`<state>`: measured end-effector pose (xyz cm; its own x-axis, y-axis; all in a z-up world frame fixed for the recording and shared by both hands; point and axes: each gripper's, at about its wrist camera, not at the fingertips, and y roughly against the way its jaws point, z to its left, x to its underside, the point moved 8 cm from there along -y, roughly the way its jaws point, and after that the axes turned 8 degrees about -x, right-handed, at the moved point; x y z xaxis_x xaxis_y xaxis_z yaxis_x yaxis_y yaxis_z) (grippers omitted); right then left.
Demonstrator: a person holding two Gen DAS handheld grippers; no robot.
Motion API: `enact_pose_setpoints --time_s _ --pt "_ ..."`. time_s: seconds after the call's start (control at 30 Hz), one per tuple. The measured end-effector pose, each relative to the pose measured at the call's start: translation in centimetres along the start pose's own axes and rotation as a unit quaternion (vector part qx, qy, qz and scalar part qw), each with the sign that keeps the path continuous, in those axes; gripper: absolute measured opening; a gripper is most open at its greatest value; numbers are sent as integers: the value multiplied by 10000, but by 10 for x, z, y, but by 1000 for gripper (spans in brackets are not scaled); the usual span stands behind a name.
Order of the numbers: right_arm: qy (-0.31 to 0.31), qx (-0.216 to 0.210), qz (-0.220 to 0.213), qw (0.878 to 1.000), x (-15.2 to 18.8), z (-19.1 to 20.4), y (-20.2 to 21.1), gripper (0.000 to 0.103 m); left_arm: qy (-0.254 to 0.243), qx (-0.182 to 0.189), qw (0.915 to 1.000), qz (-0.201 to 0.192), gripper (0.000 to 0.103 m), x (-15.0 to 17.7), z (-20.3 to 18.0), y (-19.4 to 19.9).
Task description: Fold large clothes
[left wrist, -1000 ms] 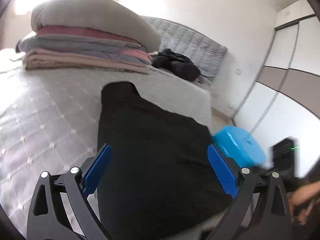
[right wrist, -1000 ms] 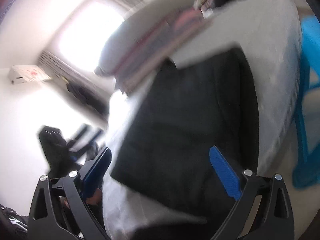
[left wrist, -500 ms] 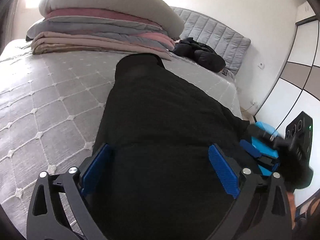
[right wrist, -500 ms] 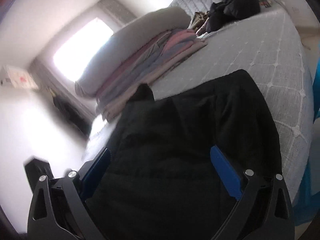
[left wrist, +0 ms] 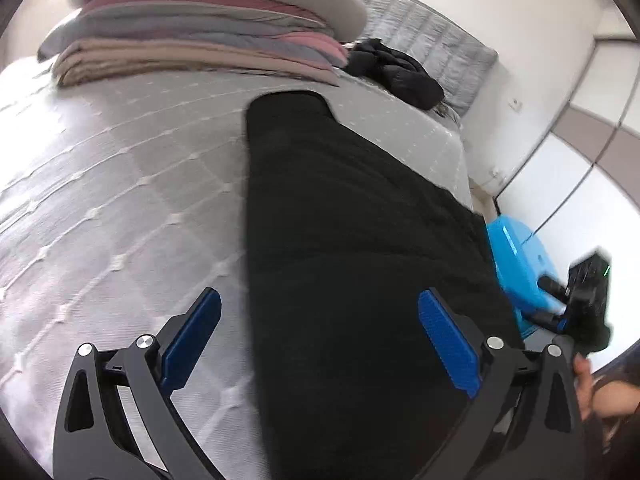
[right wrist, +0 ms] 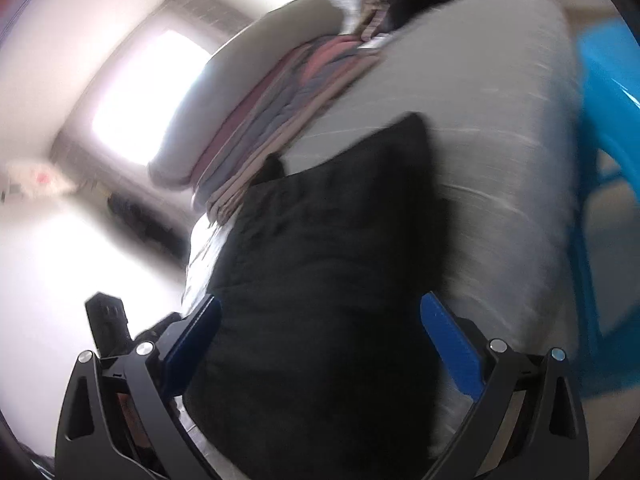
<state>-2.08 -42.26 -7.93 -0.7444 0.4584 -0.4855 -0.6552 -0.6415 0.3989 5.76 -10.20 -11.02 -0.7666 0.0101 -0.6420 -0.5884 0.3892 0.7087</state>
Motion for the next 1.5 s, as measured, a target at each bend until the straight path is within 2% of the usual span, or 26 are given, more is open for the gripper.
enact_pose_setpoints --time_s 0.1,0.17,0.27,0.33,0.53,0.67,0.73,0.8,0.87,0.93,1.0,1.07,1.1,1.13,1.17,1.2,1.23,1.33,1.43,1.5 --pt "-545 8 -28 9985 4 -32 23 96 552 88 9980 284 95 -11 39 -2" --pt "-909 -125 120 9957 9 -48 20 96 763 147 9951 611 95 -9 54 -13" --pt "-1252 -564 305 9901 16 -53 7 96 768 282 9920 959 95 -2 55 -32" --pt "-1372 -677 411 9874 20 -52 -3 96 631 375 9907 1149 95 5 46 -44" --pt "-1592 -876 575 9817 24 -54 -24 96 814 773 9857 1255 95 0 39 -61" --pt "-1548 -888 590 9822 18 -51 -32 96 776 538 9897 1078 95 -12 45 -65" --pt "-1556 -830 652 9822 16 -55 -40 97 989 763 9844 1240 95 -12 45 -73" --pt "-1513 -908 737 9815 18 -49 -43 97 1264 1332 9700 1593 95 -7 36 -85" --pt "-1461 -1445 1007 9735 22 -28 -49 97 1295 1826 9533 2026 95 1 21 -94" --pt "-1199 -1195 1081 9796 22 -22 -51 97 1119 1844 9556 2009 95 -1 12 -97" --pt "-1274 -1024 1239 9788 25 -28 -60 97 1043 1922 9520 2140 95 2 2 -103" --pt "-1448 -1222 1253 9739 25 -26 -70 98 985 1895 9544 2088 95 0 -3 -106" --pt "-1351 -1163 1282 9756 24 -21 -73 98 889 1801 9599 1954 92 -3 -4 -102" --pt "-1255 -1147 1296 9769 24 -13 -74 98 666 1596 9694 1744 78 -6 -6 -92" --pt "-1190 -1227 1276 9770 22 -2 -73 98 434 1452 9763 1543 67 -11 -9 -84" --pt "-1146 -1321 1254 9766 19 6 -71 98 185 1354 9818 1318 64 -18 -15 -72" --pt "-1078 -1453 1247 9756 15 21 -70 98 77 1340 9837 1194 59 -23 -17 -64" --pt "-702 -1580 1498 9735 13 68 -84 98 -68 1341 9865 940 59 -41 -16 -29" --pt "-304 -1522 2057 9662 29 107 -116 98 -148 1002 9899 988 62 -46 21 5" --pt "-99 -1283 2811 9510 56 118 -149 98 -151 842 9888 1220 69 -38 53 10"
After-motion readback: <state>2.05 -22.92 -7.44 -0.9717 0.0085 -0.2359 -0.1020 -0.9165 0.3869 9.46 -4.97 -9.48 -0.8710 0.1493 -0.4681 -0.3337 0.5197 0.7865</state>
